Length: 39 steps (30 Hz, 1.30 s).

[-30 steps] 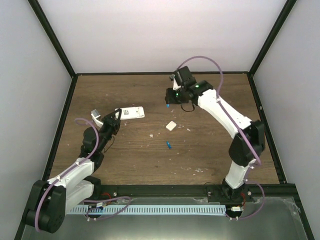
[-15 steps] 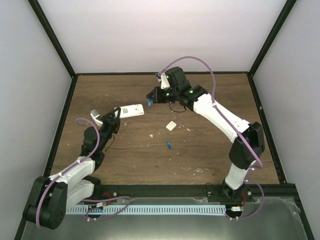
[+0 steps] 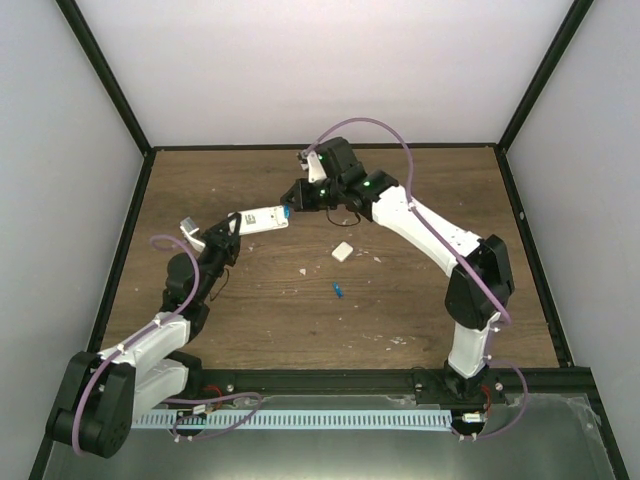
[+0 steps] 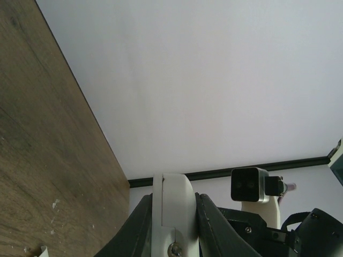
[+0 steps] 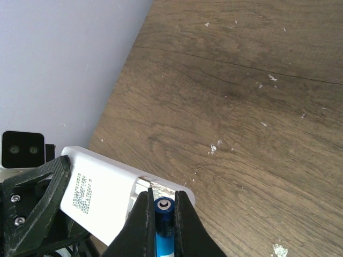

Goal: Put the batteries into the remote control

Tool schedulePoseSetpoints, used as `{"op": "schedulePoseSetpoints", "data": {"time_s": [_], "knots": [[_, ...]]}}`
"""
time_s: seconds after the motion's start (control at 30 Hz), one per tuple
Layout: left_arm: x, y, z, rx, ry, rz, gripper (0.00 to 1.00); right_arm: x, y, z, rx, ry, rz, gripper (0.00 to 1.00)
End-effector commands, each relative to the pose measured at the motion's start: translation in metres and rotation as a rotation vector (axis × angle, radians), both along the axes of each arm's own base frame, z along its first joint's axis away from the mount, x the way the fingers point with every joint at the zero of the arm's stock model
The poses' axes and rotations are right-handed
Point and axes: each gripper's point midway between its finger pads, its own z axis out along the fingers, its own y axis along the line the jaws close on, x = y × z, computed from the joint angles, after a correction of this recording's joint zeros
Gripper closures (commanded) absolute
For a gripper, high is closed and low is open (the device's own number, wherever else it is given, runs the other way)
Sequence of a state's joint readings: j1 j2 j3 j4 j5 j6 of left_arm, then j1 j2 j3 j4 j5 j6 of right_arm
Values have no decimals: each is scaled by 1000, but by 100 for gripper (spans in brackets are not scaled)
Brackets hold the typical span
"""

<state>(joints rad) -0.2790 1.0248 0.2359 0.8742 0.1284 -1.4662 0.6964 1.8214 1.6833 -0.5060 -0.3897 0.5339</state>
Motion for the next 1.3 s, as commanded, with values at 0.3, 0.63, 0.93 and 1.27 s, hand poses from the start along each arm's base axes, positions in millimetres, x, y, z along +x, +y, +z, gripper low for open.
{"op": "schedulePoseSetpoints", "data": {"time_s": [0.3, 0.63, 0.93, 1.27], "knots": [[3, 2, 24, -17, -73, 9, 100, -4, 18, 19, 28, -18, 50, 99], [2, 2, 25, -18, -77, 10, 100, -4, 16, 8, -21, -7, 46, 99], [3, 2, 24, -3, -78, 12, 100, -7, 13, 4, -48, -2, 53, 99], [2, 2, 24, 2, -83, 12, 100, -10, 17, -2, -53, 18, 68, 97]]}}
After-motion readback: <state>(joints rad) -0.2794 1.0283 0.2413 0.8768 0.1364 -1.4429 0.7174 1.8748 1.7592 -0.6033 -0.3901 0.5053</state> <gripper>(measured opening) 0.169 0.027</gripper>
